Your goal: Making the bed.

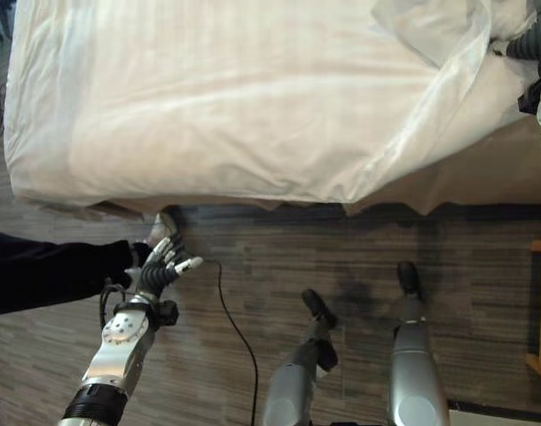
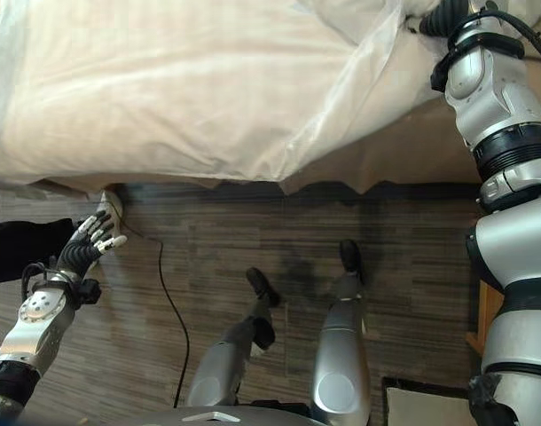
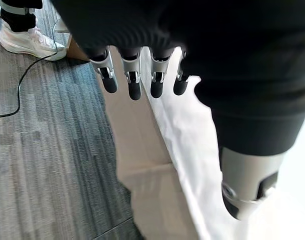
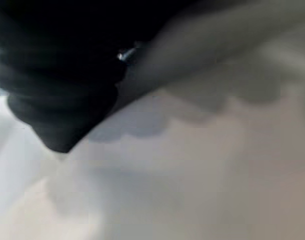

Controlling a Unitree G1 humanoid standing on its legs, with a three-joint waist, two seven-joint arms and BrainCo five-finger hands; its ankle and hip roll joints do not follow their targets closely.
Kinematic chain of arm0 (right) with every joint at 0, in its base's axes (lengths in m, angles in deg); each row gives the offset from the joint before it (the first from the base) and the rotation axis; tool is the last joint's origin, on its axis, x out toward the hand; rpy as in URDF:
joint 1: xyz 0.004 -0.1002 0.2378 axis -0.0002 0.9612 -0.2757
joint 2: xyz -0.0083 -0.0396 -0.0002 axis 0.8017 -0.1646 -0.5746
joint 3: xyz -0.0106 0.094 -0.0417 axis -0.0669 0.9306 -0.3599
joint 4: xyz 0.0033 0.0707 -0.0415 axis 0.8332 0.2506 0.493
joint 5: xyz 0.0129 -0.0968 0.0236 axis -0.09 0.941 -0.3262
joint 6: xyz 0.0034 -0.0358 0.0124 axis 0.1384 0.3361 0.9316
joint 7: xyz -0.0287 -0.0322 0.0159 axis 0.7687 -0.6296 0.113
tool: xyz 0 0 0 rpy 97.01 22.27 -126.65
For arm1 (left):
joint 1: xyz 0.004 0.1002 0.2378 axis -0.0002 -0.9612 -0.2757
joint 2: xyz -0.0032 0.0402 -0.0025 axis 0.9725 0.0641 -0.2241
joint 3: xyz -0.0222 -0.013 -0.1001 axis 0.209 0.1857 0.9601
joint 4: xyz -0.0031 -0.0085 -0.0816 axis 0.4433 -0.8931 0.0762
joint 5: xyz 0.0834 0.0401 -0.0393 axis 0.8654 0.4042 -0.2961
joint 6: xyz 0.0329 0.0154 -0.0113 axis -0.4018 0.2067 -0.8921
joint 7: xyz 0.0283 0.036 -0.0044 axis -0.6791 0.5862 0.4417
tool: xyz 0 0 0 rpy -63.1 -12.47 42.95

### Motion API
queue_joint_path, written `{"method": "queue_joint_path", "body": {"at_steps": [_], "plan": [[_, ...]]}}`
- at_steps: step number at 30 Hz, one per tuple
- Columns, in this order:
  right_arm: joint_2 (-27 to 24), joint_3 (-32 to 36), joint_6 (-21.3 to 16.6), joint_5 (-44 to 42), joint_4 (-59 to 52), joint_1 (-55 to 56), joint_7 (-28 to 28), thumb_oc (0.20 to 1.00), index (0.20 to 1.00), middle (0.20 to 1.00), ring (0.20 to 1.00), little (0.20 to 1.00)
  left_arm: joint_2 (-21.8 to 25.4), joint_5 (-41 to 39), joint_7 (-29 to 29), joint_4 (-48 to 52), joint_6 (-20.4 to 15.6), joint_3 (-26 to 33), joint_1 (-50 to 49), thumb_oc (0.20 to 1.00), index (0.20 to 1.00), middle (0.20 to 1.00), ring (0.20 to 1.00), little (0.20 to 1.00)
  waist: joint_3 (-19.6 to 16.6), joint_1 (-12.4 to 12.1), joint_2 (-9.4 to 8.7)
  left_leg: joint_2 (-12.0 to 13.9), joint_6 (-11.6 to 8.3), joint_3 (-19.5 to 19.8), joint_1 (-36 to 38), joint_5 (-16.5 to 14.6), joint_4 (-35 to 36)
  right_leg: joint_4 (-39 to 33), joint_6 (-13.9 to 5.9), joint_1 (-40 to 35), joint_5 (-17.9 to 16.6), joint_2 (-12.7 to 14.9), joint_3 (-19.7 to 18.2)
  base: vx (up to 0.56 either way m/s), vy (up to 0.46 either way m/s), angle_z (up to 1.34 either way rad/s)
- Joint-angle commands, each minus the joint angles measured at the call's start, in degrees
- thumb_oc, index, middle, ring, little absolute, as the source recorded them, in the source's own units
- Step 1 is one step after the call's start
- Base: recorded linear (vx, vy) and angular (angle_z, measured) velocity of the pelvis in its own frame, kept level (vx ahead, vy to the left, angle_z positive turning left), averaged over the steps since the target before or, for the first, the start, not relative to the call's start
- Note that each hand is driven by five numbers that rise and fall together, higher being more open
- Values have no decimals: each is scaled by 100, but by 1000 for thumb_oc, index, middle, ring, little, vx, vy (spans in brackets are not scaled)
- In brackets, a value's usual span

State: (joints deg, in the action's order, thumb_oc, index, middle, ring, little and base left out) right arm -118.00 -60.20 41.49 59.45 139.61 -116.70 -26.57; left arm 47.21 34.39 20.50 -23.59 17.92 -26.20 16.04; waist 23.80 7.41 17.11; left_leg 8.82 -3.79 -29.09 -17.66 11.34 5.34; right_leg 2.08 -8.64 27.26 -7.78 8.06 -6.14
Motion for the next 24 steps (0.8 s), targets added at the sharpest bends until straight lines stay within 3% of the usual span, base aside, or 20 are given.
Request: {"method": "queue_joint_path", "body": {"at_steps": [1, 2, 6, 7, 8, 12, 16, 17, 18, 19, 24], "plan": [[-193, -70, 189, -54, -442, 344, 138, 200, 200, 200, 200, 200, -141, 215, 142, -672, -30, 153, 455, 1000, 1000, 1000, 1000, 1000, 126, 245, -421, 698, -917, 94, 900, -202, -214, -122, -21, -89, 328, 174, 358, 15, -3, -17], [-201, -46, 202, -47, -466, 371, 136, 200, 200, 200, 200, 200, -134, 214, 140, -678, -34, 144, 458, 1000, 1000, 1000, 1000, 1000, 130, 240, -428, 696, -915, 94, 911, -206, -215, -124, -23, -101, 329, 176, 357, 27, 5, -12], [-267, 577, 274, 304, -1801, 1490, 68, 200, 200, 200, 200, 200, -590, 279, 385, -1291, 13, 27, 801, 1000, 1000, 1000, 1000, 1000, 107, 605, -623, 518, -765, 98, 1357, -577, -330, -129, -13, -421, 338, 124, 176, 34, 36, -9], [-343, 888, 300, 385, -2176, 1985, 53, 200, 200, 200, 200, 200, -849, 157, 442, -1525, 57, 2, 1013, 1000, 1000, 1000, 1000, 1000, 114, 828, -728, 439, -713, 46, 1507, -751, -444, -114, -22, -511, 296, 101, 81, 9, 48, -24], [-353, 921, 309, 392, -2201, 2020, 47, 200, 200, 200, 200, 200, -843, 155, 441, -1533, 53, -13, 1021, 1000, 1000, 1000, 1000, 1000, 120, 815, -736, 437, -711, 44, 1519, -757, -447, -115, -25, -524, 297, 104, 79, -13, 41, -25], [-594, 1772, 286, 610, -2628, 3454, -19, 200, 200, 200, 200, 200, -1332, 281, 390, -1922, 71, -257, 1359, 1000, 1000, 1000, 1000, 1000, 162, 1303, -906, 281, -610, -124, 1787, -1109, -694, 18, -117, -567, 164, 170, -113, -35, 57, -23], [-657, 2534, 340, 745, -2456, 4643, -45, 200, 200, 200, 200, 200, -1635, 413, 315, -2153, 137, -453, 1572, 1000, 1000, 1000, 1000, 1000, 218, 1584, -948, 133, -552, -156, 1867, -1249, -763, 89, -194, -497, 62, 284, -223, -88, 43, -28], [-646, 2626, 364, 741, -2348, 4806, -60, 586, 586, 586, 586, 586, -1690, 424, 307, -2251, 145, -502, 1651, 1000, 1000, 1000, 1000, 1000, 217, 1621, -954, 97, -538, -155, 1871, -1265, -765, 94, -204, -488, 41, 318, -232, -65, 4, -8], [-648, 2641, 362, 742, -2351, 4821, -60, 586, 586, 586, 586, 586, -1690, 423, 306, -2258, 142, -511, 1658, 1000, 1000, 1000, 1000, 1000, 215, 1613, -955, 94, -536, -154, 1871, -1265, -764, 93, -206, -488, 41, 321, -233, -69, 18, 0], [-586, 2759, 427, 693, -1933, 5093, -160, 1000, 1000, 1000, 1000, 1000, -1767, 435, 277, -2392, 164, -544, 1827, 1000, 1000, 1000, 1000, 1000, 235, 1686, -952, 9, -501, -144, 1879, -1312, -776, 96, -232, -454, -3, 398, -260, -78, 18, 9], [-272, 2890, 580, 787, -950, 5713, -249, 1000, 1000, 1000, 1000, 1000, -1993, 461, 332, -2590, 147, -671, 2242, 1000, 1000, 1000, 1000, 1000, 244, 1821, -1010, -129, -456, -162, 1856, -1436, -867, 36, -312, -421, -110, 552, -314, -71, 18, 7]]}}
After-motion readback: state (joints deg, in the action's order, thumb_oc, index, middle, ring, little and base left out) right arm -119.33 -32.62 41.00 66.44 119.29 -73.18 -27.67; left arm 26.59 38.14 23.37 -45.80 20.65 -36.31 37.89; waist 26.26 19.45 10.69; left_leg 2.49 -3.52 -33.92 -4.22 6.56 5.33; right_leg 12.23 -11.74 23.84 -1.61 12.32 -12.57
